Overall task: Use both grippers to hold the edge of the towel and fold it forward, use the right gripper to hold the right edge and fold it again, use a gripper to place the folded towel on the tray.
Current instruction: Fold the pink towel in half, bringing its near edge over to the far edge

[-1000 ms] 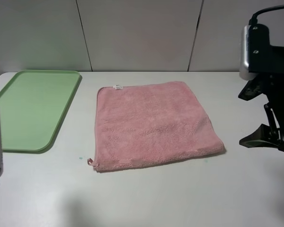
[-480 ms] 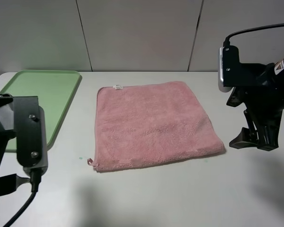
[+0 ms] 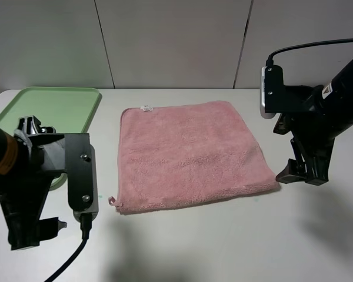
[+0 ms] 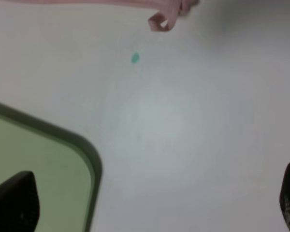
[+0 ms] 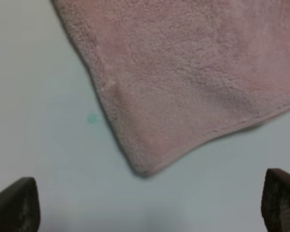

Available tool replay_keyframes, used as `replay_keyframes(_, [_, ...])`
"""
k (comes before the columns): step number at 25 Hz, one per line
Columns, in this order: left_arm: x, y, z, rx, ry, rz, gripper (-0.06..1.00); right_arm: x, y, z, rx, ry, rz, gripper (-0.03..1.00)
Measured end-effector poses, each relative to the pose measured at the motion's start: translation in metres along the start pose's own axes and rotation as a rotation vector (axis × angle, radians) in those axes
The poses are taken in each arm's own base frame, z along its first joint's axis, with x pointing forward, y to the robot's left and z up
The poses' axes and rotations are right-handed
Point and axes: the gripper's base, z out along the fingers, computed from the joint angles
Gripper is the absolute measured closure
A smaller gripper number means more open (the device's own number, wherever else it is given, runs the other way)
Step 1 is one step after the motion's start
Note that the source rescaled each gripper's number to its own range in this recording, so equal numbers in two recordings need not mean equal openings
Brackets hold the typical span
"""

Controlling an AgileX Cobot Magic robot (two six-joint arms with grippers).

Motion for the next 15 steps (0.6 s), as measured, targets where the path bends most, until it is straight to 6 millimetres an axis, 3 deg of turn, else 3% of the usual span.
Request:
replay_keyframes(4, [-0.010,-0.002,0.016,0.017,-0.022,0.056,-0.06,0.000,-0.002,0.010,-0.025,0.015,-0.010,-0.03])
replay_keyframes(15, [-0.029,-0.015,0.083,0.082,0.013,0.214,-0.06,-0.002,-0.006,0.028,-0.021,0.017,-0.016,-0.03])
